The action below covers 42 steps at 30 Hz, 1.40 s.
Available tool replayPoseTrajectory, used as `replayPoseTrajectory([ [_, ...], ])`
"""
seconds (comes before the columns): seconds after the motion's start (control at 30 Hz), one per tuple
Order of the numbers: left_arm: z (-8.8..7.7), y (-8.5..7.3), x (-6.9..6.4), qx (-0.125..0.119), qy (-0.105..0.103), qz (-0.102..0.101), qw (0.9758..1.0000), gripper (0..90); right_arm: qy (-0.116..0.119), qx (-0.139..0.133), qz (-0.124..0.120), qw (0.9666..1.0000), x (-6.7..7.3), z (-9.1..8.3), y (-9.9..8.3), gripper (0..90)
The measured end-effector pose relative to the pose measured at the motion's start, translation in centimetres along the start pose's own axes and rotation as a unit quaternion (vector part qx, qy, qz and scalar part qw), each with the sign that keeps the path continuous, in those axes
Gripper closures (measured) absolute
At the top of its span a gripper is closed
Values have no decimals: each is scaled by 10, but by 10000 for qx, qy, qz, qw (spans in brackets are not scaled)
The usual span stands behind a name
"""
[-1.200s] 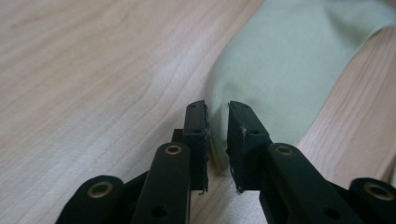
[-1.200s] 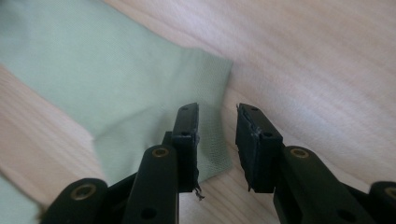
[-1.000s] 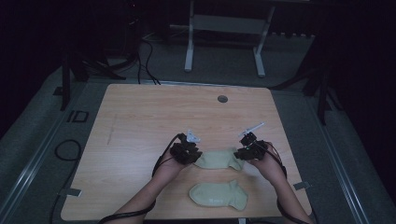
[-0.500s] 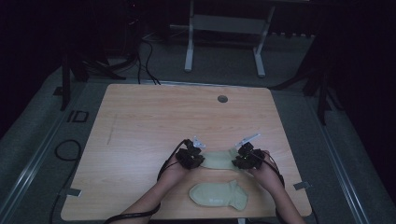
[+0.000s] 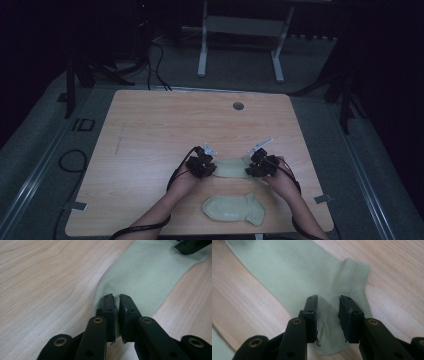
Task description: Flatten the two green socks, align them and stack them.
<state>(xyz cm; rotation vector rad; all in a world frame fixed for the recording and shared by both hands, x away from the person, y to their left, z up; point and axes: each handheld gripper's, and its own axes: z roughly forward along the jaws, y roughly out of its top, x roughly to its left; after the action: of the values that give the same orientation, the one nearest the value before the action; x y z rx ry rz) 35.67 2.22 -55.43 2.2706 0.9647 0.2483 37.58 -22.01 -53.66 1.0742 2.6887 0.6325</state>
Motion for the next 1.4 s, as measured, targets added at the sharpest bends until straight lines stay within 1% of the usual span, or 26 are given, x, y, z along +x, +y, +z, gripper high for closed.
replayPoseTrajectory([
  [0.1, -1, -1, 2, 0, 2, -23, 10000, 830, 5, -15, 7, 10000, 0, 2, 3, 682],
  [0.23, 0, 0, 1, 3, 36, -13, 10000, 830, 17, 16, -32, 10000, 0, 2, 5, 675],
  [0.27, 0, 0, 1, -8, 13, -18, 10000, 828, 27, 21, -40, 10000, 0, 2, 5, 669],
  [0.33, 0, 0, 1, -13, -4, -36, 10000, 805, 94, -7, 6, 10000, -1, 2, 5, 630],
  [0.4, 0, 1, 1, -11, -32, -56, 10000, 789, 121, -48, 24, 9999, -1, 3, 4, 619],
  [0.47, -2, 2, 0, -5, -104, -48, 9999, 748, 123, -43, 4, 9999, 0, 2, 4, 613],
  [0.57, -10, 4, -3, -155, -241, -32, 9996, 658, 161, -105, -22, 9998, 2, -2, 5, 598],
  [0.6, -14, 5, -5, -169, -245, 6, 9996, 630, 182, -148, 4, 9997, 3, -5, 5, 591],
  [0.67, -20, 6, -10, -162, -250, 122, 9995, 576, 179, -224, -41, 9996, 5, -13, 5, 569],
  [0.7, -23, 6, -12, -185, -255, 140, 9994, 554, 168, -247, -49, 9995, 6, -16, 5, 568],
  [0.8, -33, 5, -17, -259, -297, 122, 9991, 530, 174, -377, -105, 9991, 10, -28, 2, 559],
  [0.87, -38, 2, -21, -271, -341, 89, 9990, 519, 160, -413, -109, 9990, 12, -34, 0, 555],
  [0.93, -42, -1, -25, -270, -349, 130, 9989, 510, 159, -458, -117, 9988, 15, -41, -5, 556],
  [0.97, -44, -3, -27, -281, -339, 134, 9989, 495, 155, -461, -117, 9987, 16, -43, -6, 556],
  [1.07, -51, -12, -31, -307, -406, 97, 9987, 495, 182, -498, -136, 9985, 19, -49, -15, 562],
  [1.1, -53, -14, -33, -331, -410, 81, 9986, 495, 196, -507, -104, 9985, 20, -52, -18, 566],
  [1.17, -58, -19, -36, -283, -426, 7, 9987, 495, 234, -511, -56, 9984, 21, -55, -25, 569],
  [1.23, -61, -24, -39, -244, -490, -56, 9985, 495, 218, -491, -32, 9986, 24, -57, -30, 575],
  [1.27, -63, -26, -41, -209, -477, -39, 9986, 495, 223, -469, -48, 9986, 24, -59, -34, 579],
  [1.3, -65, -29, -44, -139, -427, 63, 9990, 495, 205, -444, -39, 9988, 25, -59, -37, 586],
  [1.33, -66, -32, -46, -140, -435, 98, 9989, 494, 209, -392, -30, 9990, 27, -60, -40, 592],
  [1.4, -68, -36, -49, -97, -477, 104, 9988, 478, 249, -345, -47, 9991, 30, -60, -45, 592],
])
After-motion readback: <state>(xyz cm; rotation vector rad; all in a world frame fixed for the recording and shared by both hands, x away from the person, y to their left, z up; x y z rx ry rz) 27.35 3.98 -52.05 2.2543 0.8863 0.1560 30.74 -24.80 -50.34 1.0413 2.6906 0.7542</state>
